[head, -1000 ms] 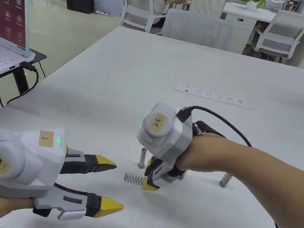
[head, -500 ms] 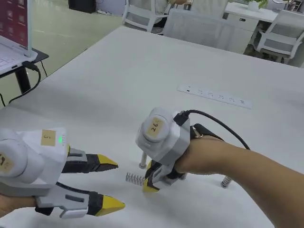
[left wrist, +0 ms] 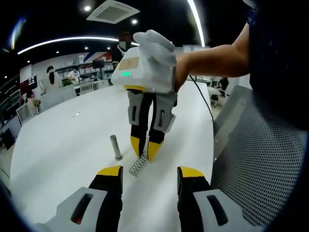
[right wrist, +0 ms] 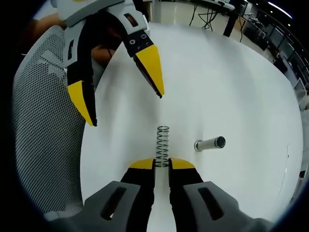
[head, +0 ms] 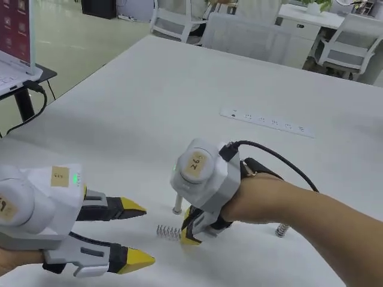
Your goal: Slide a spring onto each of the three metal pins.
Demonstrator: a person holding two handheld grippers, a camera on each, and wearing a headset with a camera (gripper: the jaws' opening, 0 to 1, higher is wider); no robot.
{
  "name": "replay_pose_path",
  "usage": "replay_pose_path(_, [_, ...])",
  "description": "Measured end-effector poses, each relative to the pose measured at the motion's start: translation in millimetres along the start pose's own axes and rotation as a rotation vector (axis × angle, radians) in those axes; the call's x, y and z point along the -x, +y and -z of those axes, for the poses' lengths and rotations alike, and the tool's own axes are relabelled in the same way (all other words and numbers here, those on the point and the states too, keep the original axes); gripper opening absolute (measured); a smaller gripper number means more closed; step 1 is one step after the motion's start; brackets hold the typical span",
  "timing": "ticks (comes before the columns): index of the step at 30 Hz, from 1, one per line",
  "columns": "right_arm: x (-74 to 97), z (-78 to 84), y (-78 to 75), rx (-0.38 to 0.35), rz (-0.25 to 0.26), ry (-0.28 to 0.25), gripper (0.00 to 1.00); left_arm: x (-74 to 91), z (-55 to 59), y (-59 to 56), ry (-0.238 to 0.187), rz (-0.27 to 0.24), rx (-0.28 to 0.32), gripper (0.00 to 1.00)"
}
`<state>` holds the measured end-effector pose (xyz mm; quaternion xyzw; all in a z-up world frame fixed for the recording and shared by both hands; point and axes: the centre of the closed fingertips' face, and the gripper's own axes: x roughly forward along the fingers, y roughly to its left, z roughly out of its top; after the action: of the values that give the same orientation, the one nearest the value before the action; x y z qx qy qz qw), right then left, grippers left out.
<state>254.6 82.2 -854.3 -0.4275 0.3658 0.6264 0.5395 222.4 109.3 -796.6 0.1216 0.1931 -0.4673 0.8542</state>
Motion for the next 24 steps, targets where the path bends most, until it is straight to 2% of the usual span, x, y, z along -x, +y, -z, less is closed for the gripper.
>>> replay_pose_path(9, [21.1,-2.9,15.3,-0.012,-0.021,-0.032,0.08,-5.4,-0.4,-1.7,0.010,0.024,-0.013,0.38])
replay_pose_path(18, [39.3,-6.7,27.7,0.001,-0.033,-0.053,0.08,-11.2,-9.3,-6.5,0.006,0.050,-0.039,0.36])
replay_pose_path(24, [48.0,-10.1,31.6,0.021,-0.019,-0.059,0.08,-14.3,-14.2,-11.0,0.004,0.066,-0.058,0.33])
